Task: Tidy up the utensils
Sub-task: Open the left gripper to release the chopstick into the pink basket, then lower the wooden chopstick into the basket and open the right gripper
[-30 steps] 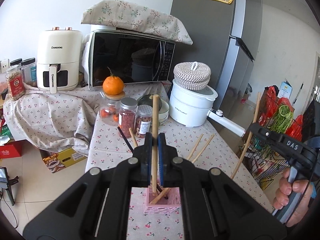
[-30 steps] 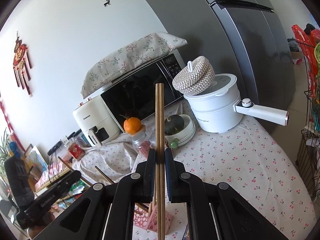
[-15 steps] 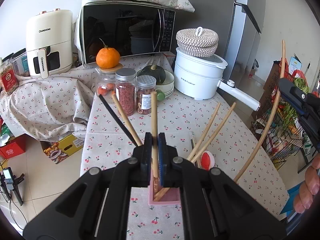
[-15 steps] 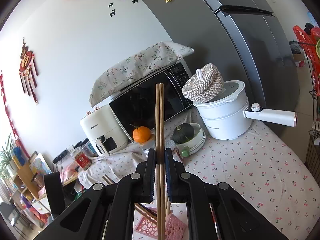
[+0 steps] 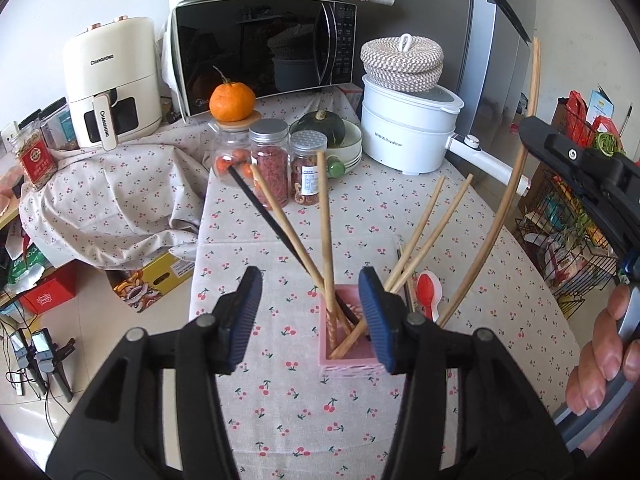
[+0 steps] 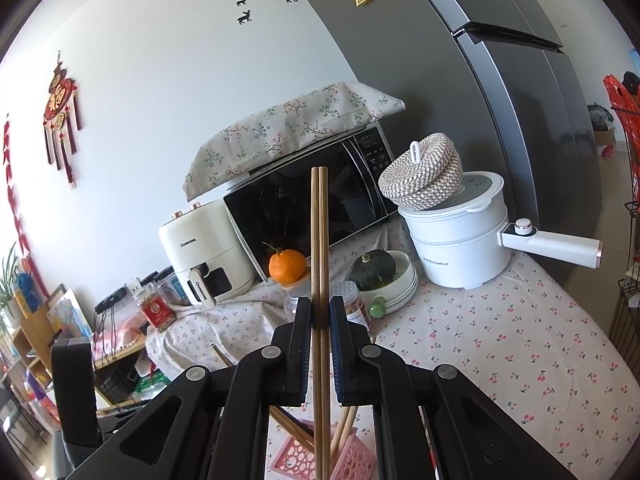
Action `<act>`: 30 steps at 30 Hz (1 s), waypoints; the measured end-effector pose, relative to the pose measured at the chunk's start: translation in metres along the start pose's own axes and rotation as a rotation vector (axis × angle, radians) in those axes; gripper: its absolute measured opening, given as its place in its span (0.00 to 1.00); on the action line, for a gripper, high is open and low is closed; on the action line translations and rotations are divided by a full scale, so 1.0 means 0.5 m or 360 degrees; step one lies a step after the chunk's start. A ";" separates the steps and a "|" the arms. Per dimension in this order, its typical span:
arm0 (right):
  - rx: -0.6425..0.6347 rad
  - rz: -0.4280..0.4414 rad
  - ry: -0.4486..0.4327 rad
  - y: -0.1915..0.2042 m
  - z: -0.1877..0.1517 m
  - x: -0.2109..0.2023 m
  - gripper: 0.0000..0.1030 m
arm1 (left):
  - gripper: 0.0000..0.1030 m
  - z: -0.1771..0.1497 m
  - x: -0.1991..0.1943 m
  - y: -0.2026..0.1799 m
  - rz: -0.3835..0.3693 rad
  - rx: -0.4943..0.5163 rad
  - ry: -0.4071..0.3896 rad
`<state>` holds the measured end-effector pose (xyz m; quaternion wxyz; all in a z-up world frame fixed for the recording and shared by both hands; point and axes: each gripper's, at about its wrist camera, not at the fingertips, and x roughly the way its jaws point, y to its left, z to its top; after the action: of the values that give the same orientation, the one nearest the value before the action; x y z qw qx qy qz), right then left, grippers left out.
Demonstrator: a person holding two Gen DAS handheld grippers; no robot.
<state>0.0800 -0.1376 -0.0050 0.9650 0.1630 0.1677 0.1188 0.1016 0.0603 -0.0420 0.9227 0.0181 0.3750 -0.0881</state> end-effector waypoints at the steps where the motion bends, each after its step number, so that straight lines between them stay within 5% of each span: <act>1: -0.0008 -0.0004 0.0002 0.004 -0.001 0.003 0.09 | 0.59 -0.001 -0.001 0.005 0.0015 -0.0006 0.0014; 18: -0.0168 -0.0098 -0.0044 0.054 -0.051 0.055 0.09 | 0.61 -0.017 0.015 0.046 0.0045 -0.0093 0.0149; 27: -0.0090 -0.0162 0.0121 0.023 -0.097 0.090 0.10 | 0.61 -0.017 0.017 0.037 -0.0004 -0.0083 0.0164; 30: -0.0067 -0.0161 0.0129 0.016 -0.093 0.085 0.21 | 0.61 -0.018 0.015 0.036 -0.0014 -0.0080 0.0165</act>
<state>0.1005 -0.1056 -0.0555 0.9653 0.1291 0.2123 0.0800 0.1039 0.0776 -0.0545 0.9017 -0.0023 0.4245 -0.0816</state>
